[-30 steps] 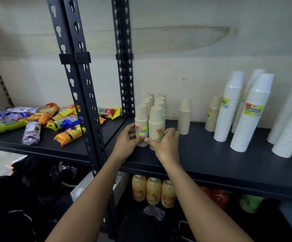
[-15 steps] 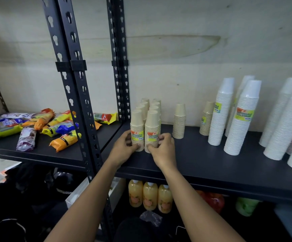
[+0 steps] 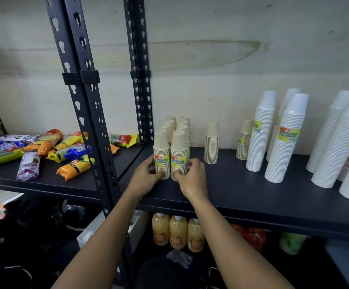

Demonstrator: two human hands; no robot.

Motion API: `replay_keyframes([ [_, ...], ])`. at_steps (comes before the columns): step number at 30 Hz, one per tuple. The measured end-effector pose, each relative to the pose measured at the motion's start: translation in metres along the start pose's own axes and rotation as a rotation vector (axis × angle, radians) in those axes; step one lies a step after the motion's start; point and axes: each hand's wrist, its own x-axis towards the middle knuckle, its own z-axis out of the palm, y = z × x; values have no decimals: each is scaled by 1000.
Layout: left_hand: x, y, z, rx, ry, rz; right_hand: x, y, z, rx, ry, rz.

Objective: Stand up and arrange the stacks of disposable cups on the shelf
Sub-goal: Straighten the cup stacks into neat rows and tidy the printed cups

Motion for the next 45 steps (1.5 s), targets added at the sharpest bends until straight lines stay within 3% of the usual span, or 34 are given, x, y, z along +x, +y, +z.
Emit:
replay_keyframes([
  [9, -1, 1, -1, -11, 17, 9, 1, 4, 0, -19, -27, -18],
  [15, -26, 20, 9, -91, 482, 126, -5, 3, -42, 143, -32, -72],
  [19, -35, 71, 27, -55, 561, 332, 15, -1, -94, 104, 171, -206],
  [22, -23, 122, 45, 17, 475, 503, 55, -17, -127, -79, 212, -307],
  [24, -3, 147, 58, 117, 367, 560, 89, -32, -143, -278, 152, -334],
  [28, 50, 173, 82, 335, 144, 408, 158, -58, -162, -1001, -59, -416],
  [34, 104, 157, 120, 428, 40, 175, 214, -84, -177, -1586, -381, -279],
  [40, 118, 121, 154, 304, 21, 76, 239, -72, -160, -1755, -616, -215],
  [45, 121, 116, 159, 271, 114, 90, 233, -71, -164, -1844, -626, -162],
])
